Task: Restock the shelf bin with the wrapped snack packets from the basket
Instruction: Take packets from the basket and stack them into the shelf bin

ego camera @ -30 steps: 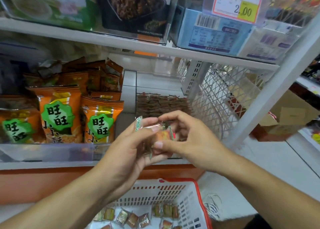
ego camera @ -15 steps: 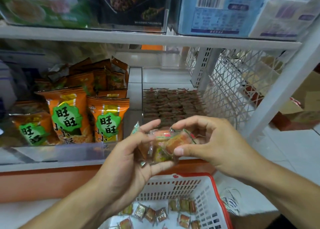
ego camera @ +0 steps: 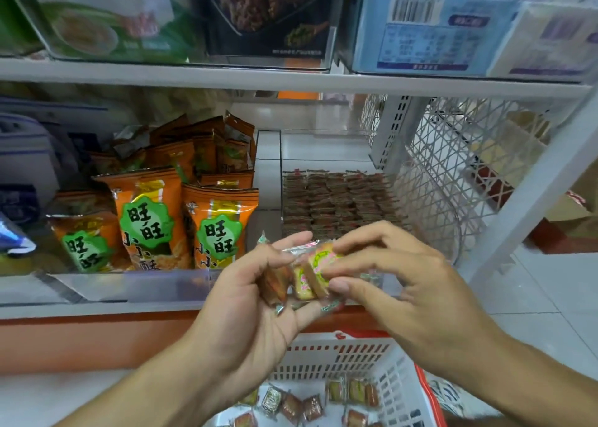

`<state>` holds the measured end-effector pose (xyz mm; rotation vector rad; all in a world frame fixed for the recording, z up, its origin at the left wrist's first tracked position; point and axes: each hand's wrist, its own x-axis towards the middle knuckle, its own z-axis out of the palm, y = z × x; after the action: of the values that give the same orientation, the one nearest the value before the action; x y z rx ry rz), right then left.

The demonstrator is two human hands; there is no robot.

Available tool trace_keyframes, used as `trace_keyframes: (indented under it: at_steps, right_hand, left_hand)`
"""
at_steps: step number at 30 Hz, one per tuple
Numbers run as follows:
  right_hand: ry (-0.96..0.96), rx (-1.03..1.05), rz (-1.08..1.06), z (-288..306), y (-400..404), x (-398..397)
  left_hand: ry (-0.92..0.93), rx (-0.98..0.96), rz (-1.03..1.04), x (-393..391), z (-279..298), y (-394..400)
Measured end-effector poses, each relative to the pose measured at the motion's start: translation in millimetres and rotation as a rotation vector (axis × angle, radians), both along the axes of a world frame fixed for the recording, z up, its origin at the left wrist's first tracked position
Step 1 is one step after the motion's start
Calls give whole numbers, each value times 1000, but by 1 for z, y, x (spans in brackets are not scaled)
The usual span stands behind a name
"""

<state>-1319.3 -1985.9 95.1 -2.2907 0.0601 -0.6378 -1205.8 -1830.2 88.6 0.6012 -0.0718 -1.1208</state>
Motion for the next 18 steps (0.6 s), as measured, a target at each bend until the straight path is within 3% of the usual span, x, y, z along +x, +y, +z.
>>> trace_keyframes:
  at_steps: [3, 6, 14, 18]
  right_hand:
    - [112, 291, -106, -4, 3, 6]
    - [239, 539, -73, -6, 2, 9]
    - [117, 869, 56, 8, -13, 12]
    - [200, 844, 42, 9, -20, 12]
  left_hand:
    - [-16, -21, -27, -3, 1, -1]
    - [-24, -41, -41, -4, 2, 0]
    - [-42, 79, 49, 3, -4, 0]
    - [-43, 96, 26, 5, -6, 2]
